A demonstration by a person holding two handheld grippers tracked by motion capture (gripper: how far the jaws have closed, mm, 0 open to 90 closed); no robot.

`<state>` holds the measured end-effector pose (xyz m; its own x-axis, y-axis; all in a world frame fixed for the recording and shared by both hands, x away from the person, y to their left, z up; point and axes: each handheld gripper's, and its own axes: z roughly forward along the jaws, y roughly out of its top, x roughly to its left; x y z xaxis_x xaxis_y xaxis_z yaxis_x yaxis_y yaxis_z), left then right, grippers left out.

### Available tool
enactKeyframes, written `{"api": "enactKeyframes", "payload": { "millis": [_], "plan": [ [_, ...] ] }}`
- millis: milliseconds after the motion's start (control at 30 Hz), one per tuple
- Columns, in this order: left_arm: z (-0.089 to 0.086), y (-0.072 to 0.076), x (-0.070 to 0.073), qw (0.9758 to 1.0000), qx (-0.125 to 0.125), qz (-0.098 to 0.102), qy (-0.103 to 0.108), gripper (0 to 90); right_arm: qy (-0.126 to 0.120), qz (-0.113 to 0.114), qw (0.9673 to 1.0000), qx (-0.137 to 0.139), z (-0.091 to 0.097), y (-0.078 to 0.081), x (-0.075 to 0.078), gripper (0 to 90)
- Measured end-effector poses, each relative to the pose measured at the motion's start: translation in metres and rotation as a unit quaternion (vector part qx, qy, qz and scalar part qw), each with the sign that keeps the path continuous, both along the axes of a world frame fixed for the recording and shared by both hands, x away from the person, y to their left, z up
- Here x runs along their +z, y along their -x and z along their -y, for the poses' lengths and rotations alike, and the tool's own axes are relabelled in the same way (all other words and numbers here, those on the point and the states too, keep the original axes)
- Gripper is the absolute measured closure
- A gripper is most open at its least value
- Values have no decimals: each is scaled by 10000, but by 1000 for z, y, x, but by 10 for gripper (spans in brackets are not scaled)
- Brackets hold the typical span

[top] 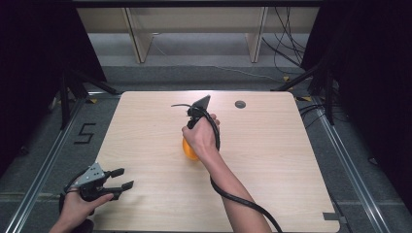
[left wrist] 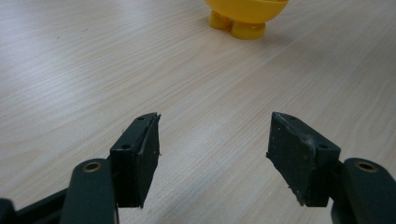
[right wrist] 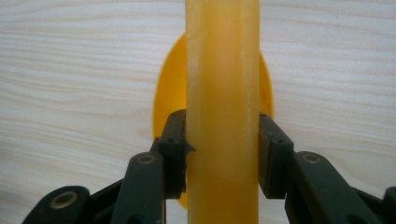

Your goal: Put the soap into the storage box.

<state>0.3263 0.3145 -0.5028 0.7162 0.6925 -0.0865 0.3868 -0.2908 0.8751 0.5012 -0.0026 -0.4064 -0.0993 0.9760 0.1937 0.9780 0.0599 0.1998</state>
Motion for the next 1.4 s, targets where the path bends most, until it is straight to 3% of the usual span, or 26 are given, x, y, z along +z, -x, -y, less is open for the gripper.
{"api": "enactKeyframes", "payload": {
  "millis": [233, 300, 333, 367, 400, 467, 500, 533, 600, 633, 667, 700, 767, 800, 867, 933, 967, 1100, 1167, 1200, 1233, 1300, 1400],
  "plan": [
    [1, 0, 0, 10000, 0, -5, 29, 335, 122, 90, 9993, 345, 1, 1, -1, 611],
    [0, 0, 0, 10000, -4, -17, 15, 336, -42, 117, 9992, 382, 2, 1, -1, 601],
    [0, 0, 0, 10000, -4, -23, -5, 335, 110, 288, 9994, 185, -2, 2, 1, 578],
    [1, 0, 0, 10000, 12, -7, -1, 336, 73, 347, 9988, 325, 0, 3, 3, 546],
    [0, 0, 0, 10000, 5, -8, -32, 336, 108, 444, 9986, 278, 0, 4, 4, 517],
    [0, 0, 0, 10000, -17, -2, -17, 336, 256, 755, 9949, 617, 4, 4, 6, 490],
    [0, 0, 0, 10000, -9, -7, -12, 336, 235, 633, 9966, 465, 2, 6, 9, 483],
    [1, 0, 0, 10000, -8, -7, -14, 336, 209, 728, 9958, 507, 4, 7, 9, 478],
    [1, 0, 0, 10000, 23, -15, -57, 336, 223, 693, 9954, 625, 7, 7, 9, 475],
    [1, 0, 0, 10000, 18, -13, -52, 336, 186, 665, 9961, 544, 7, 7, 9, 477],
    [1, 0, 0, 10000, 17, -16, -56, 336, 188, 713, 9948, 701, 10, 6, 7, 480],
    [1, 0, 0, 10000, 19, -15, -56, 335, 143, 691, 9960, 541, 9, 6, 6, 485],
    [1, 0, 0, 10000, -10, -22, -30, 335, 154, 586, 9965, 571, 10, 6, 6, 487],
    [1, 0, -1, 10000, -11, -22, -27, 336, 245, 669, 9952, 674, 10, 5, 6, 487],
    [1, 0, 0, 10000, 20, -21, -43, 336, 196, 558, 9971, 478, 8, 5, 7, 486],
    [1, 0, 0, 10000, 22, -21, -48, 336, 167, 626, 9962, 580, 10, 5, 8, 486],
    [1, 0, 0, 10000, 17, -22, -52, 335, 169, 612, 9969, 471, 9, 5, 9, 483],
    [1, 0, 0, 10000, -20, -15, -27, 335, 151, 599, 9970, 464, 10, 5, 8, 479],
    [1, 0, 0, 10000, 15, -15, -42, 336, 283, 789, 9941, 693, 13, 4, 7, 479],
    [1, 0, 0, 10000, 19, -19, -52, 336, 276, 788, 9943, 670, 14, 4, 7, 478],
    [1, 0, 0, 10000, 16, -18, -49, 336, 181, 648, 9963, 543, 13, 5, 8, 478],
    [1, 0, 0, 10000, 12, -20, -55, 336, 136, 726, 9960, 501, 15, 5, 7, 478],
    [1, 0, 0, 10000, 10, -20, -51, 336, 114, 660, 9969, 418, 16, 7, 10, 478]
  ]
}}
